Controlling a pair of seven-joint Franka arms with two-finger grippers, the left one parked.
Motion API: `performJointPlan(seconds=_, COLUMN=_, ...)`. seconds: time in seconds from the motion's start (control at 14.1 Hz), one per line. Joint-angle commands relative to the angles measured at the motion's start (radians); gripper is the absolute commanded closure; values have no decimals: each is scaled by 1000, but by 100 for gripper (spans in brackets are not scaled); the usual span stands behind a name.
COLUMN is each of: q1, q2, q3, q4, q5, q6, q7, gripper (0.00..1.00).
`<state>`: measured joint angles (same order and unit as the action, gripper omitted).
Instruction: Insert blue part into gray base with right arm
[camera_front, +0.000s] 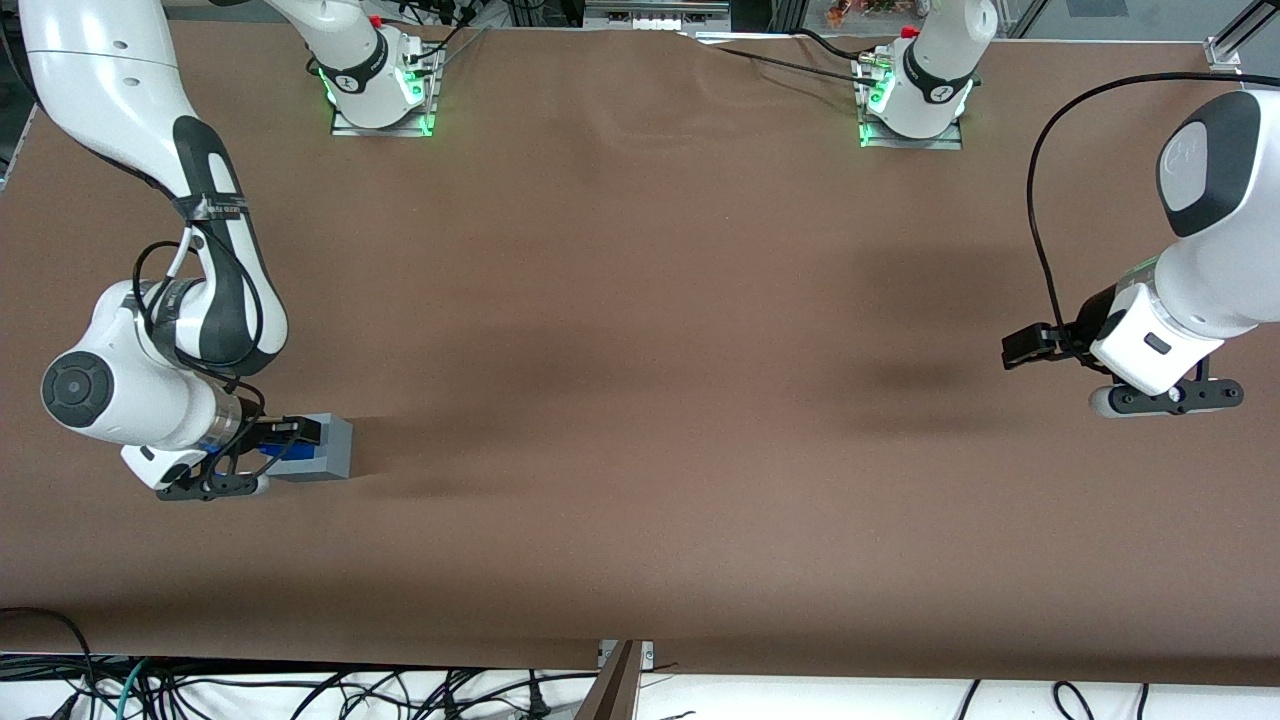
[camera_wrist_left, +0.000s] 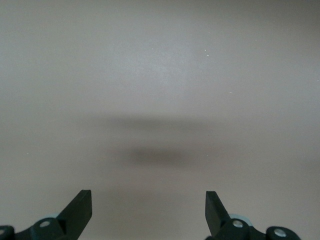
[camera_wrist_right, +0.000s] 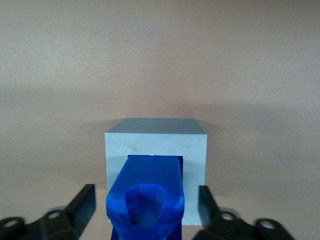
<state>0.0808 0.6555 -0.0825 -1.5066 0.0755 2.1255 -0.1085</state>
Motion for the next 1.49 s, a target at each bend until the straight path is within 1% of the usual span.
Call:
performJointPlan(seconds=0.0, q1=0, q2=-22, q3=3, q4=19, q5=6, q6=-13, q7=7, gripper=0)
performJointPlan(seconds=0.07, q1=2, q2=-49, q3=3, q4=17, q5=4, q6=-19, q7=7, gripper=0)
performJointPlan(seconds=0.28, q1=-7, q2=-140, q3=0, q4=19, q5=10, q6=-102, q7=-10, gripper=0)
performJointPlan(seconds=0.64, q1=-1, q2=-322, q3=16, q4=19, q5=26, q6=-329, q7=-7, gripper=0)
performJointPlan(seconds=0.85, q1=2, q2=-451, q3=21, q4=13, q5=12, q6=-482, q7=12, gripper=0)
performJointPlan(seconds=0.99, q1=1, q2=-514, q3=15, q4=-20, q5=9, q6=-527, q7=12, gripper=0)
performJointPlan(seconds=1.28, q1=2, q2=-574, q3=12, q4=-95, q5=1, q6=-524, q7=39, gripper=0)
performJointPlan(seconds=1.42, q1=2, q2=-579, q3=17, q4=-96, q5=-29, q6=-523, q7=38, gripper=0)
